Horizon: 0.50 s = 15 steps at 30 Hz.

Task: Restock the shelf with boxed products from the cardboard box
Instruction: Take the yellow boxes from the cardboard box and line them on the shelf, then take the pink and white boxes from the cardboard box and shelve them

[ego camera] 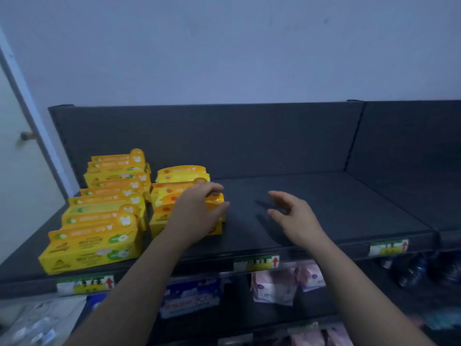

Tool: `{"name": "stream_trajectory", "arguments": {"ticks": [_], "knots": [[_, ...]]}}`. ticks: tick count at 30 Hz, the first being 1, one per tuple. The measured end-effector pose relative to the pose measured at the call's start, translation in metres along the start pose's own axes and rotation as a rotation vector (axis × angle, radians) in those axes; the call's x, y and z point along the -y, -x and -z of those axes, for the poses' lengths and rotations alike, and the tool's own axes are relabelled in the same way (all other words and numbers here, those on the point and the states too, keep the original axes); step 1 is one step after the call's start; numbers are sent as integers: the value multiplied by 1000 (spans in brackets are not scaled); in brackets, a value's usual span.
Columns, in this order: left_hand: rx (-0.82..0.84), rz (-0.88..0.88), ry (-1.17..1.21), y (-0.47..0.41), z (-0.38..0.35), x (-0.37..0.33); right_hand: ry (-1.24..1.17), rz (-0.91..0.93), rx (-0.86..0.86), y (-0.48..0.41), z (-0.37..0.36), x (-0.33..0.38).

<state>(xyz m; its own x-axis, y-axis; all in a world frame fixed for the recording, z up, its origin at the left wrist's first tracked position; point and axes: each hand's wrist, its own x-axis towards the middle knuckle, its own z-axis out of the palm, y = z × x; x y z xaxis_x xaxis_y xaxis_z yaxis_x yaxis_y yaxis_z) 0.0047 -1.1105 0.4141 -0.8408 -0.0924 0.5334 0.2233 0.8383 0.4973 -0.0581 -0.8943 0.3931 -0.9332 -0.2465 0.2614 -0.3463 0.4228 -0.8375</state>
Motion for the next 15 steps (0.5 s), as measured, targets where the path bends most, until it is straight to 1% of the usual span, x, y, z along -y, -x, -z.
{"name": "stream_trajectory", "arguments": {"ticks": [4, 7, 11, 15], "knots": [[119, -100, 65, -2, -49, -34, 181, 60, -73, 30, 37, -15], [200, -140, 147, -2, -88, -69, 326, 54, -127, 57, 81, -33], [259, -211, 235, 1, -145, -132, 482, -30, -202, 99, 150, -66], [376, -297, 286, 10, -210, -209, 559, -159, -285, 152, 223, -108]]}}
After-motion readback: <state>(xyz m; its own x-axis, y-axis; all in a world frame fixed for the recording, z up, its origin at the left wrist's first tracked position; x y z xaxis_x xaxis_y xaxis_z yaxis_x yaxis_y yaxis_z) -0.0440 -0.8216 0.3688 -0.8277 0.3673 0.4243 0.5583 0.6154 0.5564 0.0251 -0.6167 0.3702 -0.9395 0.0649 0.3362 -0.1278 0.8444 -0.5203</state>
